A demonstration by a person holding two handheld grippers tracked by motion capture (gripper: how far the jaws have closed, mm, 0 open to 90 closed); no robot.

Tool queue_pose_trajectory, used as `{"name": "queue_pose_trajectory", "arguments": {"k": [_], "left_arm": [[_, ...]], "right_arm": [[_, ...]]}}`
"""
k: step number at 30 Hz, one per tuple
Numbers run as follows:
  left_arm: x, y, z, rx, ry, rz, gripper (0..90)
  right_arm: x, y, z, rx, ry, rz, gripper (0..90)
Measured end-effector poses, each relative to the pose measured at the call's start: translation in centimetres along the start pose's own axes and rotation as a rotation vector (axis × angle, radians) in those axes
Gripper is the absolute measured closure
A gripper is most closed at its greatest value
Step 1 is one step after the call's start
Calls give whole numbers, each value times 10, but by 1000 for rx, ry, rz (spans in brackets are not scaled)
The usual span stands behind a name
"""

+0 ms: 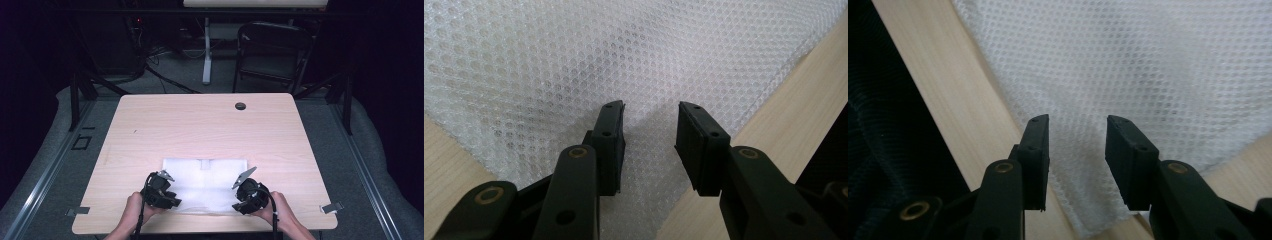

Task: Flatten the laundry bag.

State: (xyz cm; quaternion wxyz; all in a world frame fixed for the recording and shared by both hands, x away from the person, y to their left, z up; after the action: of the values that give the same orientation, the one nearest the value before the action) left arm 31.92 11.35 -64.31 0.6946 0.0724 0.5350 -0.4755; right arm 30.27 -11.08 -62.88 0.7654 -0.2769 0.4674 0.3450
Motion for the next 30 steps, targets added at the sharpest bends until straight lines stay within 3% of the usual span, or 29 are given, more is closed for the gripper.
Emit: {"name": "queue_pose_trajectory", "arguments": {"k": [2,4,6,8,11,18,24,25,26,30], "left_arm": [[0,0,0,-1,0,-1,636],[0,0,0,-1,0,-1,635],[0,0,0,-1,0,-1,634],[0,0,0,0,3,-2,633],[0,0,0,1,3,-2,633],[1,-1,1,9,3,1,626],[-3,-5,4,44,-3,12,509],[-5,-5,6,50,-13,19,509],[-8,-10,9,66,-43,-3,459],[-11,-16,14,100,-77,-10,395]], "right_arm": [[3,2,-1,-16,15,-1,566],[7,3,-2,-25,24,-1,573],[12,3,-5,-31,50,-19,634],[14,3,-5,-28,48,-23,665],[15,1,-5,-27,47,-42,787],[16,-2,-4,2,48,-44,876],[10,-4,2,18,25,-37,885],[9,-4,3,30,14,-35,885],[3,-7,4,32,6,-40,885],[-3,-10,8,54,-30,-38,884]]}}
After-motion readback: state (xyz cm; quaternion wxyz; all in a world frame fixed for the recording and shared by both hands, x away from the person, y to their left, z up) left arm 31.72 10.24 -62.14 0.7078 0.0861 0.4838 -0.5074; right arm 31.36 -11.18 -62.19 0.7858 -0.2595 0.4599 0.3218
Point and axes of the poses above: each handheld gripper's, and its own axes: x roughly forward along the jaws, z roughly out of its top, y roughly to its left, the point moved 10 cm from there along x, roughly forward along the jaws, and after that the axes turned 12 degrees about -z, right-handed, at the moved point
